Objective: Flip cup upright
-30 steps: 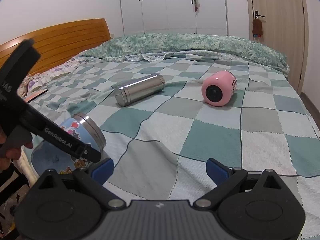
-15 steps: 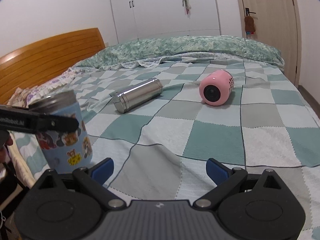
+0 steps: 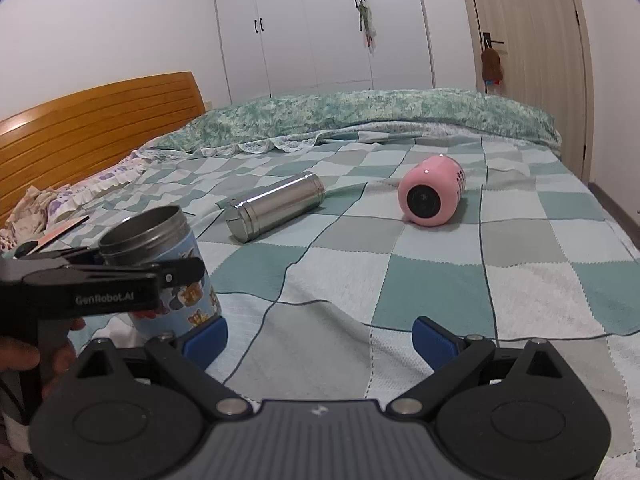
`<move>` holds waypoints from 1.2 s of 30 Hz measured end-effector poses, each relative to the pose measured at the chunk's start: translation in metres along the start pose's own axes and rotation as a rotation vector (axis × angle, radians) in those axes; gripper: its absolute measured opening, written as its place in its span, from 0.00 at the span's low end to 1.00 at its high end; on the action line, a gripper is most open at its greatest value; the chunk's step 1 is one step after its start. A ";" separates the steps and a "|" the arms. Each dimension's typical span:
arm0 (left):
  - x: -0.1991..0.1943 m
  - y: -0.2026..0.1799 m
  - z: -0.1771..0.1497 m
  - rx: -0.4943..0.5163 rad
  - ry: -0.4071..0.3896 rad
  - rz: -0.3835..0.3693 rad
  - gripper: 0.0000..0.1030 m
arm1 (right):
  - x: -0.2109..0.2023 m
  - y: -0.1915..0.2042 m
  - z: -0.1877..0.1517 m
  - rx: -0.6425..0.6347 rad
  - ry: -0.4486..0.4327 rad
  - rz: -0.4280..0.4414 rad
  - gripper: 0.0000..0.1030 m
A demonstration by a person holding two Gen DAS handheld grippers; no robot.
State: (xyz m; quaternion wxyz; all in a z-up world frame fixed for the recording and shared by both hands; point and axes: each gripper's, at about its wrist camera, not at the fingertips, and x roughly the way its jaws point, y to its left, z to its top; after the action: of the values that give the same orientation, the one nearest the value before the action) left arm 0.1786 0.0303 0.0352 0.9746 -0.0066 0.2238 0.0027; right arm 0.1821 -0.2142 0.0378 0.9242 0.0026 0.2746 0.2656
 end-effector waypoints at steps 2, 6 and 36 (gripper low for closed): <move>-0.001 0.002 0.003 -0.015 0.007 -0.005 0.87 | 0.000 0.000 0.000 -0.003 -0.002 -0.003 0.96; -0.023 0.004 0.009 -0.016 -0.087 -0.015 1.00 | -0.004 0.002 0.000 -0.008 -0.008 -0.007 0.96; -0.139 -0.066 -0.071 0.016 -0.308 0.035 1.00 | -0.117 0.029 -0.091 -0.070 -0.290 -0.210 0.96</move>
State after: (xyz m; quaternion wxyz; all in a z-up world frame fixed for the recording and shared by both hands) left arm 0.0234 -0.0375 0.0321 0.9972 0.0056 0.0715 0.0188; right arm 0.0386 -0.2598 0.0245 0.9762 -0.0198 0.1279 0.1740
